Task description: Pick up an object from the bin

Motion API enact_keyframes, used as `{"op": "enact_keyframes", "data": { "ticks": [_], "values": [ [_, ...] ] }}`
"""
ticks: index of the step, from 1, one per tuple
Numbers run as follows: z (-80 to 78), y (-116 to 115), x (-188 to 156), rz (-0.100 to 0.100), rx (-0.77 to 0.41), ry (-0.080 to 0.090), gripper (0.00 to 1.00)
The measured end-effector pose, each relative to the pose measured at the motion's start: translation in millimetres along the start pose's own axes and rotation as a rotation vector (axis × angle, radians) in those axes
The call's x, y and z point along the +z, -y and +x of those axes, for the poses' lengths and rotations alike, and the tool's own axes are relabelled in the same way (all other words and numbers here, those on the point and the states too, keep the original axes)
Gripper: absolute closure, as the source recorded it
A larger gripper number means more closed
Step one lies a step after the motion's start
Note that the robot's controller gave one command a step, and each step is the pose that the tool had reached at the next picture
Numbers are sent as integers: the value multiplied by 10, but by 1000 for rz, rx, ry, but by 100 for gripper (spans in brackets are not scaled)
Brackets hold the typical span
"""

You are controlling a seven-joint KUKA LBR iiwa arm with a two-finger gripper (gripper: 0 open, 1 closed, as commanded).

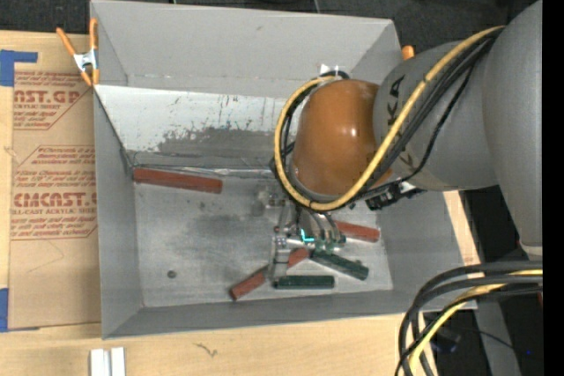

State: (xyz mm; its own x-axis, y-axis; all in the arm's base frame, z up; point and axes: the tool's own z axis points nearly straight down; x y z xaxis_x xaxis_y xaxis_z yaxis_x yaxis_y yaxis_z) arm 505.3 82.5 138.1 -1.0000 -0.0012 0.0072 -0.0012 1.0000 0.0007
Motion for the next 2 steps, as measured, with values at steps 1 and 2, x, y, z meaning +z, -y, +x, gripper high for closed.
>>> {"op": "enact_keyframes", "data": {
  "ticks": [1, 2],
  "values": [
    [-20, 4, -34, -1, 1, 7, 0],
    [-28, 656, 312, 1, -64, 9, 0]
  ]
}}
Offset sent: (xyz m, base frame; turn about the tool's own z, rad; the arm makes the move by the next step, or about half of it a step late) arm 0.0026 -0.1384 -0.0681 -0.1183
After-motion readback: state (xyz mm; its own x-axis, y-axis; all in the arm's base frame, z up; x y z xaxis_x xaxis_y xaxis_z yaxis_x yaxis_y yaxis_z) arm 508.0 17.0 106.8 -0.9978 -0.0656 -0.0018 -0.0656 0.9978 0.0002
